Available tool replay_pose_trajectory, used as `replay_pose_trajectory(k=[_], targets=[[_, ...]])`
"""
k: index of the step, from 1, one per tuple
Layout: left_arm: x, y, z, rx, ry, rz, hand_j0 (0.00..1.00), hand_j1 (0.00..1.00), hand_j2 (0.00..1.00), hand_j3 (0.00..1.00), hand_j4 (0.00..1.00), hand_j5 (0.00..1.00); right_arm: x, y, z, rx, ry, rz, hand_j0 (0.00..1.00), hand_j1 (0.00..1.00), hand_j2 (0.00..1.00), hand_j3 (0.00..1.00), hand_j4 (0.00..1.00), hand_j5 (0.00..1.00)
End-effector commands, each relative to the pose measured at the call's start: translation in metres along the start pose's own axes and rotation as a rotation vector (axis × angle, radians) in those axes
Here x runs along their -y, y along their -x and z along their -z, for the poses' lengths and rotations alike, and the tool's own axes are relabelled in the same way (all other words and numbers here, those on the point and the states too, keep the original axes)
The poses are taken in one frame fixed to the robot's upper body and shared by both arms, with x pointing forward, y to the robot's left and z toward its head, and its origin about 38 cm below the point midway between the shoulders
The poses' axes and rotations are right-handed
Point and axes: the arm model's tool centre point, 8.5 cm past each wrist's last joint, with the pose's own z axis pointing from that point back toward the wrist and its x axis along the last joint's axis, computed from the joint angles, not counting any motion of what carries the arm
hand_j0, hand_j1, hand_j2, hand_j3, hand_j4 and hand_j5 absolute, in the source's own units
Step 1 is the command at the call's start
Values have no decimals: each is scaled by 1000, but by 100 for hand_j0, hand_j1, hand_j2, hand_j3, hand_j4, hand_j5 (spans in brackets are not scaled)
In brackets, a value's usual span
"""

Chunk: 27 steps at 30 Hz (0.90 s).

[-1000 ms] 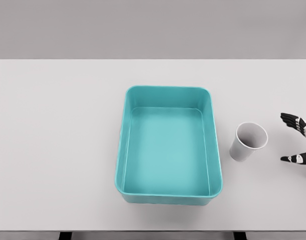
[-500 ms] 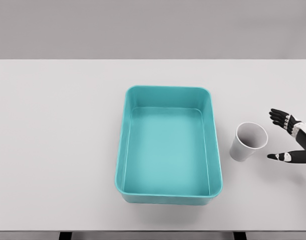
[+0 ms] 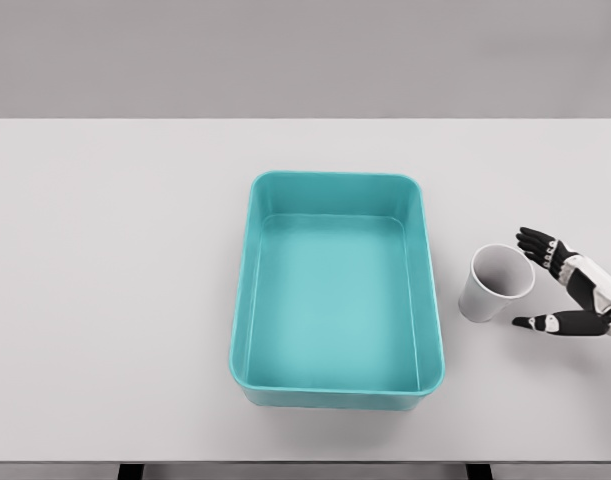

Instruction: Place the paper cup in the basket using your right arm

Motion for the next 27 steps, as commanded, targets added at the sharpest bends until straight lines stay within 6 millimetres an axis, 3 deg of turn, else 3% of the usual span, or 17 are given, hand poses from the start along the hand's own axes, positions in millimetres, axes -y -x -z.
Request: replay_pose_trajectory(k=[1, 27], targets=[[0, 0, 0, 0, 0, 0, 100, 100, 100, 100, 100, 100, -3, 0, 2, 6, 1, 9, 100, 100, 100, 100, 100, 100], [0, 0, 0, 0, 0, 0, 100, 100, 100, 100, 100, 100, -18, -3, 23, 62, -5, 45, 100, 100, 100, 100, 100, 100]])
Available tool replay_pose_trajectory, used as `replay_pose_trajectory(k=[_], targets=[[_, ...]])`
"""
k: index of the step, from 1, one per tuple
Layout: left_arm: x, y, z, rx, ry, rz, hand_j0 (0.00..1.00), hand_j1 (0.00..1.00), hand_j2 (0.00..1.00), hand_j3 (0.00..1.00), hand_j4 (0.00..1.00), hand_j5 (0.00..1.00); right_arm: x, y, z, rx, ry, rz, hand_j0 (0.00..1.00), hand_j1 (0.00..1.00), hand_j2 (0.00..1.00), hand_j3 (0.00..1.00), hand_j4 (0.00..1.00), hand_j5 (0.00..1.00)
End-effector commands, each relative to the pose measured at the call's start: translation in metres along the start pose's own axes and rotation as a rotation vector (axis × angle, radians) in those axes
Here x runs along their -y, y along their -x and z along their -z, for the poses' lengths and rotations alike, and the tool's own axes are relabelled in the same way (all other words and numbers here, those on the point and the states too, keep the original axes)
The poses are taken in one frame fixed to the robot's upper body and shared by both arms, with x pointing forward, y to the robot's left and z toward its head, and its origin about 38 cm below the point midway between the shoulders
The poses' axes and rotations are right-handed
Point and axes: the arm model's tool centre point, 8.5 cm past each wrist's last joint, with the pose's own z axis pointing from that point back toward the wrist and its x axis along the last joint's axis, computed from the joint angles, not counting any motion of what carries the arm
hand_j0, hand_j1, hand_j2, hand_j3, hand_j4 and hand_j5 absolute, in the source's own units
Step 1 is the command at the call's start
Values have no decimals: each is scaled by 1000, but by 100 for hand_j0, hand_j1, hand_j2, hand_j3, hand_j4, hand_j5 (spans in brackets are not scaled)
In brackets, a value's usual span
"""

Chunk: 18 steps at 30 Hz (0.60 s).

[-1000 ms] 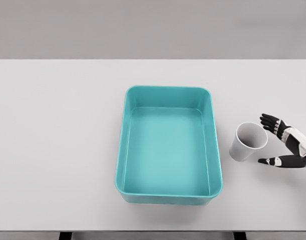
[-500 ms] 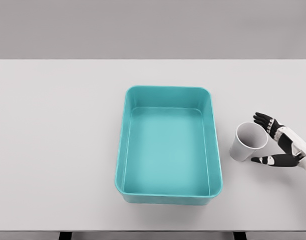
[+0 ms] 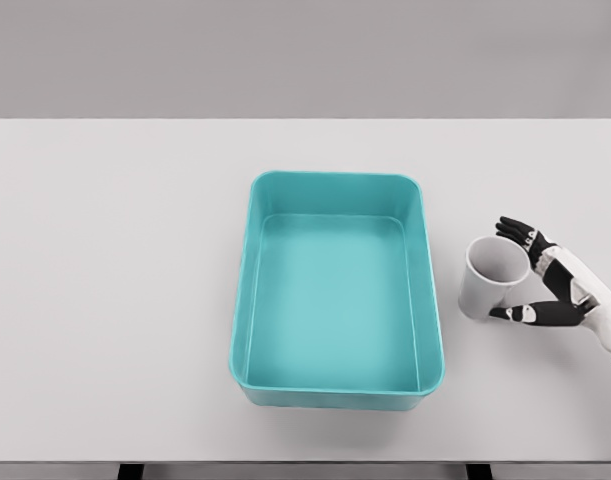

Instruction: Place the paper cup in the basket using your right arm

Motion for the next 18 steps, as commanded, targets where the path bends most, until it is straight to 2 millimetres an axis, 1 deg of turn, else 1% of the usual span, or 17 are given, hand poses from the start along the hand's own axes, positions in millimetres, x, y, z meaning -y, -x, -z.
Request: replay_pose_trajectory(k=[1, 10, 18], targets=[[0, 0, 0, 0, 0, -1, 100, 100, 100, 100, 100, 100, -3, 2, 0, -1, -2, 8, 100, 100, 100, 100, 100, 100], [0, 0, 0, 0, 0, -1, 100, 100, 100, 100, 100, 100, -4, 1, 1, 1, -5, 8, 100, 100, 100, 100, 100, 100], [0, 0, 0, 0, 0, 1, 100, 100, 100, 100, 100, 100, -3, -6, 7, 24, -12, 4, 100, 100, 100, 100, 100, 100]])
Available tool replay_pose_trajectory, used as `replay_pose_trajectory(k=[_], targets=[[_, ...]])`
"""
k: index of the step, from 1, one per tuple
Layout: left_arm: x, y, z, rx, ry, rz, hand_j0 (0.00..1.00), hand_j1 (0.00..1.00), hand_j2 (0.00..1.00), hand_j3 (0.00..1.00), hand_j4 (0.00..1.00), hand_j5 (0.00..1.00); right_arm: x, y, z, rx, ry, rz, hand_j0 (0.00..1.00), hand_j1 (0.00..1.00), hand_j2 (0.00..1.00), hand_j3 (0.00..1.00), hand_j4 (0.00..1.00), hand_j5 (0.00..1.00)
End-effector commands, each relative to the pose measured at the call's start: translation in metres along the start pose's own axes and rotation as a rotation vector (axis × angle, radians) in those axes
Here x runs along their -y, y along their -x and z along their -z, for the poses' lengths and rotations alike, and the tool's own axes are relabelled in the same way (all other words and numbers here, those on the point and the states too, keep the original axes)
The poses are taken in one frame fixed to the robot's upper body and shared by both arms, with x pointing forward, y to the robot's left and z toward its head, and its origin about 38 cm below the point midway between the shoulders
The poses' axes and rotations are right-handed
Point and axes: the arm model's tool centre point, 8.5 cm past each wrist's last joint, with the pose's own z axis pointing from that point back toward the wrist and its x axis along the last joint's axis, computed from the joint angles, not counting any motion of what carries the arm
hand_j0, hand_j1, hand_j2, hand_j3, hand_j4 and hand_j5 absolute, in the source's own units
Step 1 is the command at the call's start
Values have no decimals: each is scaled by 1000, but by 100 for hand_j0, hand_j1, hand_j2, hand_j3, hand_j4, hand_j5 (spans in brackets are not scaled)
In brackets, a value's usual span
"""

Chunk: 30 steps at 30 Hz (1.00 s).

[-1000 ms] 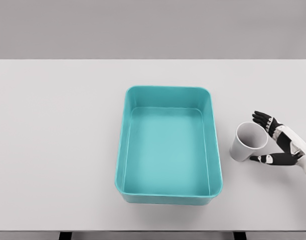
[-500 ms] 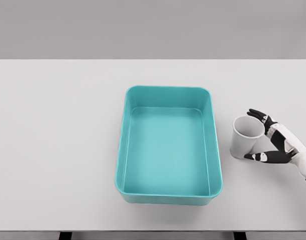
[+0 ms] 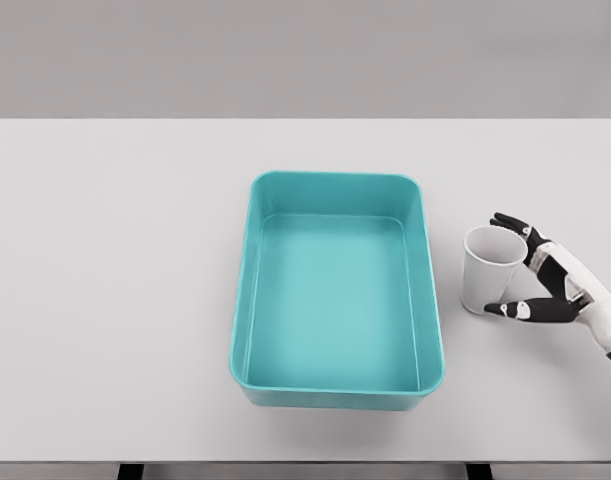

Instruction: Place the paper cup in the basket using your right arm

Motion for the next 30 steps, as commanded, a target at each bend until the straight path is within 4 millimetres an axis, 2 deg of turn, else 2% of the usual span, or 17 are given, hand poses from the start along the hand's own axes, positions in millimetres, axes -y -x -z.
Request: replay_pose_trajectory(k=[1, 14, 22, 30], targets=[[0, 0, 0, 0, 0, 0, 100, 100, 100, 100, 100, 100, 0, -1, 0, 3, 0, 2, 100, 100, 100, 100, 100, 100], [0, 0, 0, 0, 0, -1, 100, 100, 100, 100, 100, 100, -9, -2, 4, 17, -13, 22, 98, 98, 98, 98, 98, 98], [0, 0, 0, 0, 0, 0, 100, 100, 100, 100, 100, 100, -9, -2, 4, 17, -10, 22, 69, 69, 69, 69, 69, 69], [0, 0, 0, 0, 0, -1, 100, 100, 100, 100, 100, 100, -4, -7, 9, 33, -9, 10, 69, 69, 69, 69, 69, 69]])
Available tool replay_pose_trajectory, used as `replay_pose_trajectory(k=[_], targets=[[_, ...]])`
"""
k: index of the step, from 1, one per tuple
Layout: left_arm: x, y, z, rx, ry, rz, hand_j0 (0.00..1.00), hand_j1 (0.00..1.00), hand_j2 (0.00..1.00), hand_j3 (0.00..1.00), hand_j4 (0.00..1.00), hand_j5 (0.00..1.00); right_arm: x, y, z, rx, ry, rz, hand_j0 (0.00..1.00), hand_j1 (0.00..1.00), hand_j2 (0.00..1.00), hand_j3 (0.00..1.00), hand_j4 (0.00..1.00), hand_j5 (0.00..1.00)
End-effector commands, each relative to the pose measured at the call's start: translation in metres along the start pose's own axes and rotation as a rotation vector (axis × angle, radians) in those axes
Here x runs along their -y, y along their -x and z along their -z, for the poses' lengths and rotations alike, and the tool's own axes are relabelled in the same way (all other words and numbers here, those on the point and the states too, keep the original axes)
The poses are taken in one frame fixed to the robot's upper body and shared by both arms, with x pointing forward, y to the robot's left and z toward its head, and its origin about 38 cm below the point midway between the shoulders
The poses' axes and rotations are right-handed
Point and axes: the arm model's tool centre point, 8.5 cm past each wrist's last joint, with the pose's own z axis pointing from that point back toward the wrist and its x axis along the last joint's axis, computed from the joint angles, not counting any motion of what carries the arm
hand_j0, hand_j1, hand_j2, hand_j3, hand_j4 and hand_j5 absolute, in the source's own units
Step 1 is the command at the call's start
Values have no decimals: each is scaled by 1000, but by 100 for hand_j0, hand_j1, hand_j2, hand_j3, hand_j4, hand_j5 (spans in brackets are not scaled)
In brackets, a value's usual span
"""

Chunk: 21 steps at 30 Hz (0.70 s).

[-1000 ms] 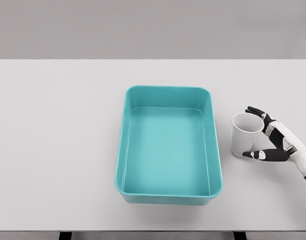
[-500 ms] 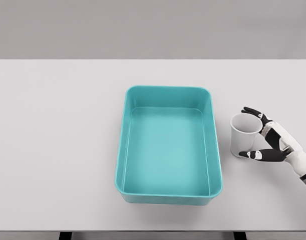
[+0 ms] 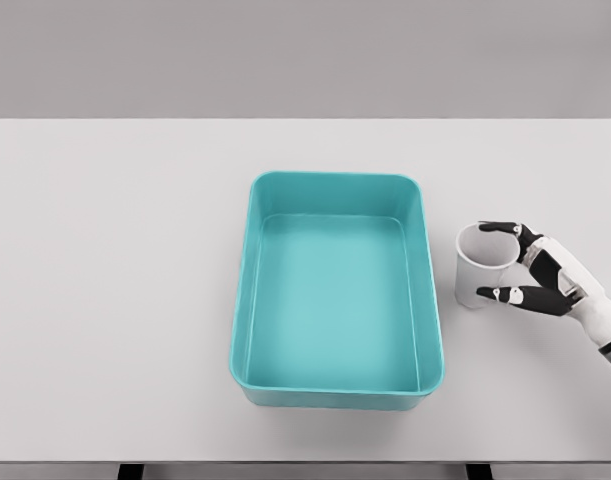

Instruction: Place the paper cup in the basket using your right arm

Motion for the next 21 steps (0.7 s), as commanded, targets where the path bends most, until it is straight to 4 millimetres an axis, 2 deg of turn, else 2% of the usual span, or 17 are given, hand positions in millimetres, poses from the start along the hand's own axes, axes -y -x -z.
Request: replay_pose_trajectory(k=[1, 8, 12, 21], targets=[[0, 0, 0, 0, 0, -1, 100, 100, 100, 100, 100, 100, 1, 0, 0, -1, 1, -1, 70, 70, 70, 70, 70, 70], [0, 0, 0, 0, 0, -1, 100, 100, 100, 100, 100, 100, 4, -10, 8, 29, -4, -13, 71, 71, 71, 71, 71, 71], [0, 0, 0, 0, 0, 1, 100, 100, 100, 100, 100, 100, 7, -25, 19, 74, -11, -25, 71, 71, 71, 71, 71, 71], [0, 0, 0, 0, 0, 1, 100, 100, 100, 100, 100, 100, 13, -47, 35, 135, -20, -51, 71, 71, 71, 71, 71, 71]])
